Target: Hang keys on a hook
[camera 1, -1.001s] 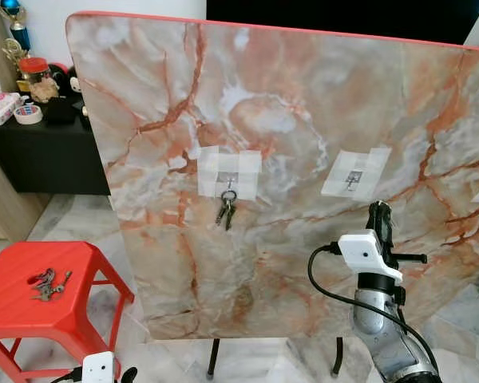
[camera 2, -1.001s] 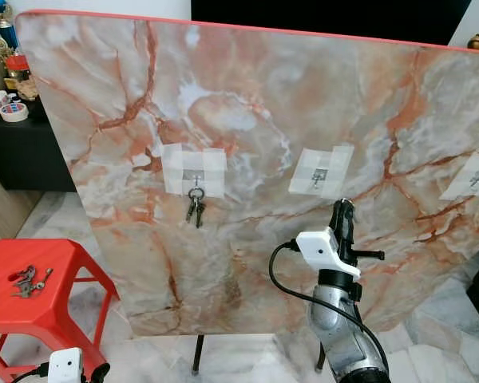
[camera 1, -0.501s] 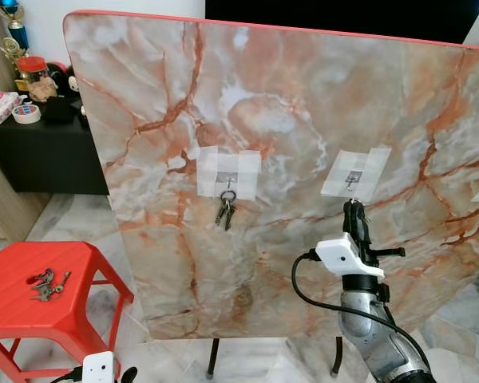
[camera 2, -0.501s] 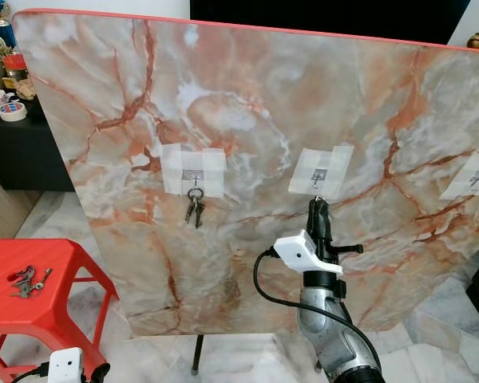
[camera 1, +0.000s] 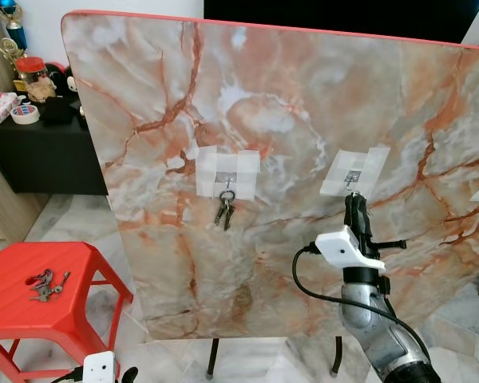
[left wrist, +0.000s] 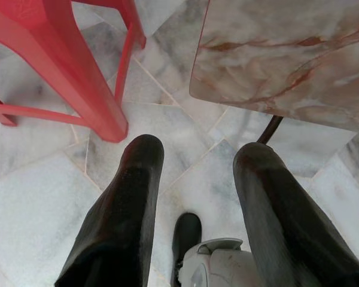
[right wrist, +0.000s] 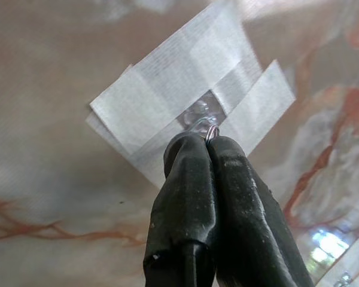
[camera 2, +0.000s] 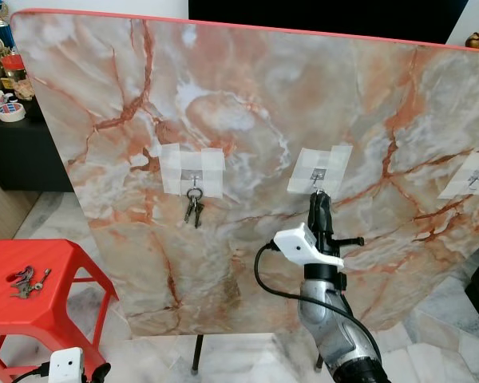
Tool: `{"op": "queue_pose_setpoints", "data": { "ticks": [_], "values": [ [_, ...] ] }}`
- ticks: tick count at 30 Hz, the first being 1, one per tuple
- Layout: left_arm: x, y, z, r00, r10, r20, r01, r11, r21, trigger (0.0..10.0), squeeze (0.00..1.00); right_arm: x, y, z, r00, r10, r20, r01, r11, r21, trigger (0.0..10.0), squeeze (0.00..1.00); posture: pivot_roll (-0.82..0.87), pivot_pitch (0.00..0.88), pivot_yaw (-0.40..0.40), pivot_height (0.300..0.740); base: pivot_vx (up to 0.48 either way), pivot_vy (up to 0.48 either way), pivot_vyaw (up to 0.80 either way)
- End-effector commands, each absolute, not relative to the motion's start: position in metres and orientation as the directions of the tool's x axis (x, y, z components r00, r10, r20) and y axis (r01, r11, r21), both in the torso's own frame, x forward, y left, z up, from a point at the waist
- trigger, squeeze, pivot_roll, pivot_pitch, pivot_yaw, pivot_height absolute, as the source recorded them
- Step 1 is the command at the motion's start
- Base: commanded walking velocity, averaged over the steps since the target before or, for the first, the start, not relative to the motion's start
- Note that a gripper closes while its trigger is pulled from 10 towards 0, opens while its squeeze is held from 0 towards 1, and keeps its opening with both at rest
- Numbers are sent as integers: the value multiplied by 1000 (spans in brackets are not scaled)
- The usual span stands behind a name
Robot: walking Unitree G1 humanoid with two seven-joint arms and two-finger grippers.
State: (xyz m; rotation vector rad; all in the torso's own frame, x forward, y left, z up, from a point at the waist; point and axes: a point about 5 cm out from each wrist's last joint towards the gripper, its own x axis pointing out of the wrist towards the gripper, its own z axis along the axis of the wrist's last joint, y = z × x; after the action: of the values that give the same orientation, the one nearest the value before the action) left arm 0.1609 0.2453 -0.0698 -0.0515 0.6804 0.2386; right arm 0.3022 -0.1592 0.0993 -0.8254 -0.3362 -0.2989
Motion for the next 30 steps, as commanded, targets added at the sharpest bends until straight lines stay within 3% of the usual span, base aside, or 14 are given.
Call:
{"op": "queue_pose_setpoints", "data": {
  "ticks": [1,30],
  "values": [
    [161,242,-71,749,196,-632,-230,973,29,10000,0,306,-163,99,913,-141,383,380,640,-668,10000,0,55,23,-120,740,0,0,0],
    [163,243,-69,758,198,-621,-232,972,26,10000,0,313,-161,94,935,-142,325,338,632,-697,10000,0,55,38,-120,740,0,0,0]
  ]
}}
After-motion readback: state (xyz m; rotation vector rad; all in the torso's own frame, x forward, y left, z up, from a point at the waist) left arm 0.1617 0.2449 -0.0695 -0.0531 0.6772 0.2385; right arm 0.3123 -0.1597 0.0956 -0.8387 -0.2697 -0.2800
